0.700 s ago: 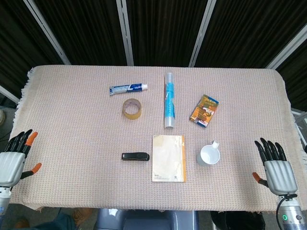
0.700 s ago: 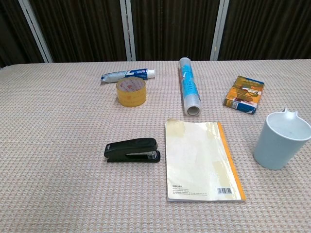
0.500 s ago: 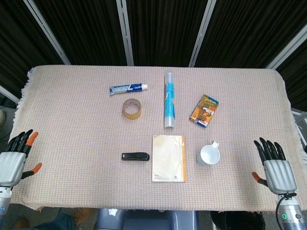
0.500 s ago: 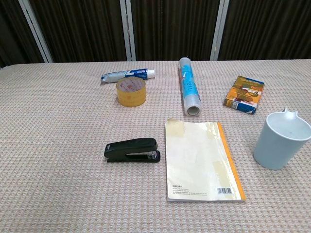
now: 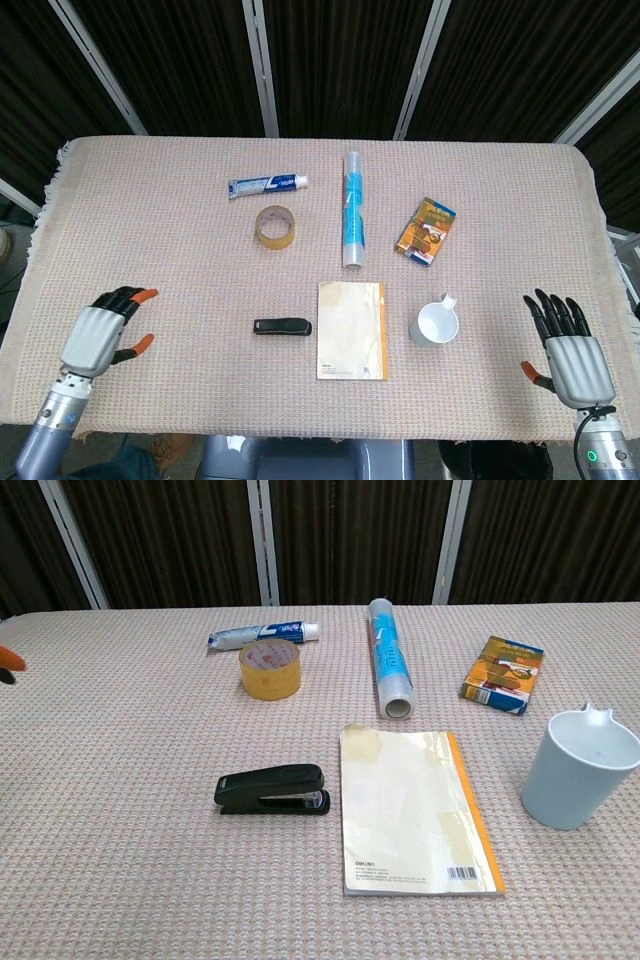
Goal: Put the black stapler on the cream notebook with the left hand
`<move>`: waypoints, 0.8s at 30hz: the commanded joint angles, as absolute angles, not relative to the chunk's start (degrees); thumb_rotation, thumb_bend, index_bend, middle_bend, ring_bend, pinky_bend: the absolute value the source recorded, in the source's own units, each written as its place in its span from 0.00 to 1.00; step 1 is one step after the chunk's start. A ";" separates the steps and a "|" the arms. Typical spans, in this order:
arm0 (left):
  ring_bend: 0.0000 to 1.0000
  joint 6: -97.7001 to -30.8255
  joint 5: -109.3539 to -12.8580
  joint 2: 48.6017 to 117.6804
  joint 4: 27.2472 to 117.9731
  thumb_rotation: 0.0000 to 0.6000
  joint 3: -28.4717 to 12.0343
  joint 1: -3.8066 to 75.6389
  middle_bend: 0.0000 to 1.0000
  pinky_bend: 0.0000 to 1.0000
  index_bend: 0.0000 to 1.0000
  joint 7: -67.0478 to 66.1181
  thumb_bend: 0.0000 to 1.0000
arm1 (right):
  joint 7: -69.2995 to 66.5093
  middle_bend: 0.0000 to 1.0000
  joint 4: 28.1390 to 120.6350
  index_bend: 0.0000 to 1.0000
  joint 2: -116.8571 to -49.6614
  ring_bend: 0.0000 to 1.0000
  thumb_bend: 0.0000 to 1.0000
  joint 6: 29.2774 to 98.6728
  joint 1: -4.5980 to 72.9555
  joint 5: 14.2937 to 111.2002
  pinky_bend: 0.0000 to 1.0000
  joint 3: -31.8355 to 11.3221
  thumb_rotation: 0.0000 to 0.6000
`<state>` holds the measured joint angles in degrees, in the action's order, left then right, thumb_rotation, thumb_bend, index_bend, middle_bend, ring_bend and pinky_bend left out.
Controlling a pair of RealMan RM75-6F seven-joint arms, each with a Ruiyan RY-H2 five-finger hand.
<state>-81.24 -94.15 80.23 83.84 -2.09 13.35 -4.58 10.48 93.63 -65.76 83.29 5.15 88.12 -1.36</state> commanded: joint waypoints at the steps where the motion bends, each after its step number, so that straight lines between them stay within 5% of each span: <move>1: 0.23 -77.91 -95.64 86.23 80.02 1.00 -2.48 16.91 0.27 0.35 0.25 -3.94 0.24 | 9.88 0.00 93.68 0.00 -65.46 0.00 0.14 83.76 4.98 88.56 0.00 -1.25 1.00; 24: 0.24 -67.31 -96.28 105.11 66.45 1.00 -3.44 29.25 0.30 0.34 0.29 -4.57 0.26 | 2.46 0.00 93.99 0.00 -62.23 0.00 0.14 86.84 3.38 91.02 0.00 -0.68 1.00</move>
